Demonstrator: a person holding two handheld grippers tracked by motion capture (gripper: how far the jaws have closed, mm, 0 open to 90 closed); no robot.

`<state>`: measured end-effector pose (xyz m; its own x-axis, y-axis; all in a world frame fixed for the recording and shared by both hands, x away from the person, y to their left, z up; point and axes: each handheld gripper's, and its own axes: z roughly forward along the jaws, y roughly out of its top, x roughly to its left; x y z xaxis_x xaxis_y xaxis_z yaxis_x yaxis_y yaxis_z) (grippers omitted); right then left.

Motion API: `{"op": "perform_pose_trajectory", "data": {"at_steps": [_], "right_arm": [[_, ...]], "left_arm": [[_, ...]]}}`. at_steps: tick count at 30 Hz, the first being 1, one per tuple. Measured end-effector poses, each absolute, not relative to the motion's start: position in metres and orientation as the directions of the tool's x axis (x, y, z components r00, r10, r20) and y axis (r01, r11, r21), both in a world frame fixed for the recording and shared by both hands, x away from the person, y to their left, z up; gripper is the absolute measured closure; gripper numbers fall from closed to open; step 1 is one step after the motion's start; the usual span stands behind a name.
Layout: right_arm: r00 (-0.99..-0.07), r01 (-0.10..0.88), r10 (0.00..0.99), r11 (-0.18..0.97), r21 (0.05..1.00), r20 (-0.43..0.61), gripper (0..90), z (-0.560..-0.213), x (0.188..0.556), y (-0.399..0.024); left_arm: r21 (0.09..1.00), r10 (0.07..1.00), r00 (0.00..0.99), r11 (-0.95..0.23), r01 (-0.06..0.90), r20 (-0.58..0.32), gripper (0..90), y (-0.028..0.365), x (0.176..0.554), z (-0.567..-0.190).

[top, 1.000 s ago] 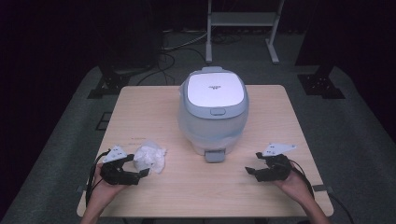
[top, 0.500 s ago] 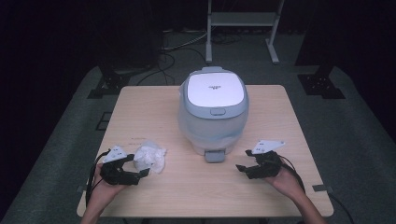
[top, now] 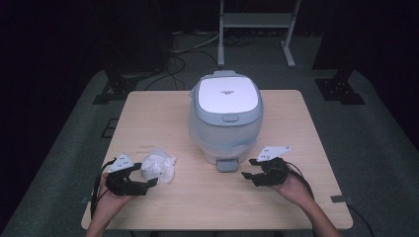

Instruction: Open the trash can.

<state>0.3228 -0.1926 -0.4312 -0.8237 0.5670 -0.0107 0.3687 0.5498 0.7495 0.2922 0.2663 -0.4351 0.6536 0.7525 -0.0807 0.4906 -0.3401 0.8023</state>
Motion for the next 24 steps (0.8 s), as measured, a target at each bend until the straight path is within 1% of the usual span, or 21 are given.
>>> {"op": "perform_pose_trajectory", "data": {"at_steps": [9, 11, 24], "right_arm": [[-0.839, 0.355, 0.544, 0.564, 0.746, -0.012, 49.4, -0.432, 0.330, -0.180], [-0.839, 0.352, 0.543, 0.567, 0.745, -0.017, 53.2, -0.432, 0.330, -0.176], [-0.842, 0.341, 0.538, 0.582, 0.739, -0.035, 64.5, -0.436, 0.338, -0.160]], "left_arm": [[0.803, 0.754, 0.651, -0.335, 0.493, -0.085, 9.9, 0.266, 0.292, -0.436], [0.805, 0.755, 0.650, -0.334, 0.491, -0.083, 10.0, 0.267, 0.292, -0.435], [0.805, 0.755, 0.650, -0.330, 0.494, -0.090, 9.9, 0.267, 0.293, -0.435]]}}
